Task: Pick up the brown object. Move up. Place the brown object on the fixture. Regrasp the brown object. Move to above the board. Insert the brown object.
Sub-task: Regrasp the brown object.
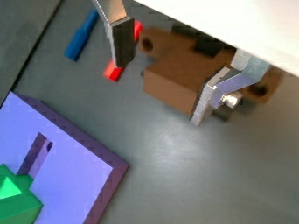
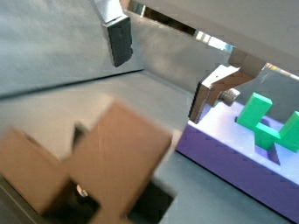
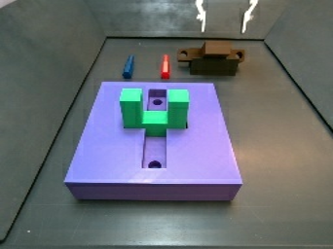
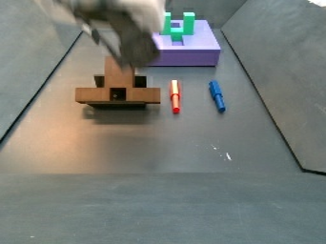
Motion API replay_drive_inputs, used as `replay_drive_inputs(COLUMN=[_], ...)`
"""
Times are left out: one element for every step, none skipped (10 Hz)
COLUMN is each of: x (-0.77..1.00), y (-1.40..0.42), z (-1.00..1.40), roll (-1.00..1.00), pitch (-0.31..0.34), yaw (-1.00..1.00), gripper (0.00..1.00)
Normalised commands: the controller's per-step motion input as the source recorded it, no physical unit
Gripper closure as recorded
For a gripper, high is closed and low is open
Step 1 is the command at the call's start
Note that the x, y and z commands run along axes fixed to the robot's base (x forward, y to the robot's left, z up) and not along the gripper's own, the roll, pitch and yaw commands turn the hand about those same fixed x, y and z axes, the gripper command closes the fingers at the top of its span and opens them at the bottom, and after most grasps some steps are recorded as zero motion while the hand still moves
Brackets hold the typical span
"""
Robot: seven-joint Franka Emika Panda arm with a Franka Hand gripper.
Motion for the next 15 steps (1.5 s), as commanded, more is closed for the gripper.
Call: replay_drive_inputs(x=[0.15, 0.14, 0.15, 0.1, 0.12, 0.14, 0.24, 0.04, 0.0, 0.0, 0.0, 0.0, 0.09, 0.12, 0.15], y=[-0.23, -0.39, -0.27, -0.13, -0.1, 0.13, 0.26, 0.38, 0.63, 0.65, 0.51, 0.4, 0.2, 0.05, -0.03], z=[0.62, 0.37, 0.27, 0.05, 0.03, 0.0, -0.07, -0.12, -0.2, -0.09, 0.0, 0.0, 0.0, 0.0, -0.06], roll=[1.0, 1.0, 1.0, 1.0, 1.0, 1.0, 1.0, 1.0, 0.87, 0.81, 0.92, 0.94, 0.84, 0.71, 0.61], pitch=[-0.046, 0.0, 0.0, 0.054, 0.029, 0.08, 0.089, 0.146, 0.28, 0.446, 0.457, 0.494, 0.669, 0.806, 0.797], yaw=[0.0, 0.07, 0.11, 0.13, 0.14, 0.26, 0.14, 0.0, 0.0, 0.0, -0.03, -0.1, -0.22, -0.27, -0.3], gripper=[0.0, 0.0, 0.0, 0.0, 0.0, 0.0, 0.0, 0.0, 0.0, 0.0, 0.0, 0.0, 0.0, 0.0, 0.0])
